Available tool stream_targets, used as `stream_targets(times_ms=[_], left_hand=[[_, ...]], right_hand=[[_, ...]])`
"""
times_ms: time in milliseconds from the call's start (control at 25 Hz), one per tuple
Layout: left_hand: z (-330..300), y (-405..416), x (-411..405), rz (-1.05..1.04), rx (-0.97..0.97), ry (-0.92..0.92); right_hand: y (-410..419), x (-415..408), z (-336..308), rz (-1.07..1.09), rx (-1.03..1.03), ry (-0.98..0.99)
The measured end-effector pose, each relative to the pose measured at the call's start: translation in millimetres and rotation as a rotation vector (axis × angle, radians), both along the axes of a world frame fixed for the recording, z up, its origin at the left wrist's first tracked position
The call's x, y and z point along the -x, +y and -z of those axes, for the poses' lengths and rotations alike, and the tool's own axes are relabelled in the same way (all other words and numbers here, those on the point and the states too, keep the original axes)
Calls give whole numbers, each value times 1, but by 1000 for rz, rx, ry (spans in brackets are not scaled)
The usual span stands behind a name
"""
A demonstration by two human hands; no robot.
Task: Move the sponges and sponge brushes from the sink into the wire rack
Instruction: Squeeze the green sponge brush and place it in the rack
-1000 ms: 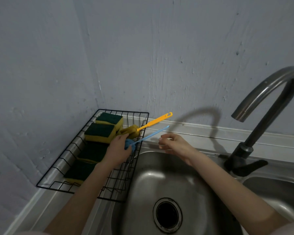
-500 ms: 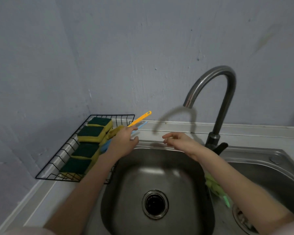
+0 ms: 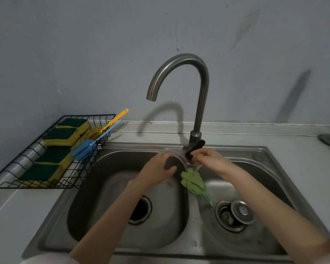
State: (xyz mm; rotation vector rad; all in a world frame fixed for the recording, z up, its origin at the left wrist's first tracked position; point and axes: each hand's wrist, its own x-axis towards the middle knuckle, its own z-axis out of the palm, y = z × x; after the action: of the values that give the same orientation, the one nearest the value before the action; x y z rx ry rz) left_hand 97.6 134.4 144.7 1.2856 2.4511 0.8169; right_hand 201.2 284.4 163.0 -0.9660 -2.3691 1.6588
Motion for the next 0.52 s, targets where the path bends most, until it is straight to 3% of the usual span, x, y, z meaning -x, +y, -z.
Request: stream_targets(times_ms=[200,520], left_hand=[[24,40,-33,91,118,-52],[45,59,-41,114,221,-25]], right_hand=[[28,-32,48,153,226,-109],[29,-47,119,345,822,-239]])
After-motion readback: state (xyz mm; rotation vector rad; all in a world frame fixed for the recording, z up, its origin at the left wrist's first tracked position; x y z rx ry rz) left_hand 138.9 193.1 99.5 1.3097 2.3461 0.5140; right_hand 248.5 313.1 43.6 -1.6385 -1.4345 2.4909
